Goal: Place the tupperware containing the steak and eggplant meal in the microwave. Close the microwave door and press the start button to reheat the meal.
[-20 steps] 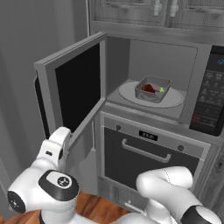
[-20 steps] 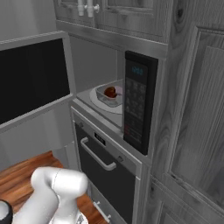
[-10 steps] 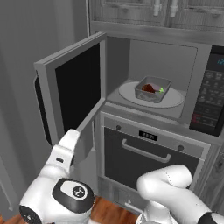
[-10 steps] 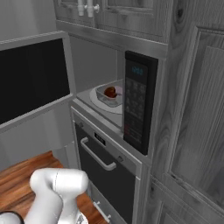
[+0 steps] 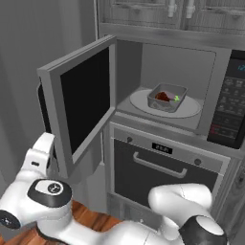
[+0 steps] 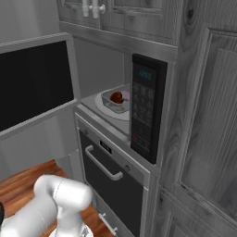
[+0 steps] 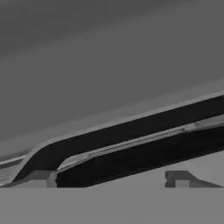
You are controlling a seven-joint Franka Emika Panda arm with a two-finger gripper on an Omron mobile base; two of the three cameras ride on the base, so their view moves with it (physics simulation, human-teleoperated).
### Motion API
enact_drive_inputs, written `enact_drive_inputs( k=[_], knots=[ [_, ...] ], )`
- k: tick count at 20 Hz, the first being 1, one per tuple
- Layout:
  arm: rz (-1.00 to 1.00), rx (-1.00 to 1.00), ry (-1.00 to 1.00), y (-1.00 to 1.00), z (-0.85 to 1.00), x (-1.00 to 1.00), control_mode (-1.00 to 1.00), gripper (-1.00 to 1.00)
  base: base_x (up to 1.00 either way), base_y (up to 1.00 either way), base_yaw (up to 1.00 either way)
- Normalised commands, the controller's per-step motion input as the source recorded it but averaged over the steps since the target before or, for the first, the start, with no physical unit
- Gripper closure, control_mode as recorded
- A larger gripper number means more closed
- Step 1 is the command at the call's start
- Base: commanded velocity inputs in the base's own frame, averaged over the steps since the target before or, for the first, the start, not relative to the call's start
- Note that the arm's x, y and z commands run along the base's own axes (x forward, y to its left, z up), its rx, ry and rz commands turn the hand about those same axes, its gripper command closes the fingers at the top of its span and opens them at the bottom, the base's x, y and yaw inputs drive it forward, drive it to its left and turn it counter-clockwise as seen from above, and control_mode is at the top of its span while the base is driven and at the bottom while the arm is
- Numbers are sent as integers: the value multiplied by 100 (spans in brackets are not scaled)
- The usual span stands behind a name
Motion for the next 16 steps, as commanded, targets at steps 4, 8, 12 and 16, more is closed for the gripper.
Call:
enact_drive_inputs(
  k=[4,8,12,16],
  knots=[
    [0,0,0,92,-26,50,-100,-100,0,0,0],
    [-4,0,9,9,-16,94,-100,-100,0,0,0],
    [-7,0,11,-68,1,67,-100,-100,0,0,0],
    [-6,2,0,-100,20,-9,-100,-100,0,0,0]
  ],
)
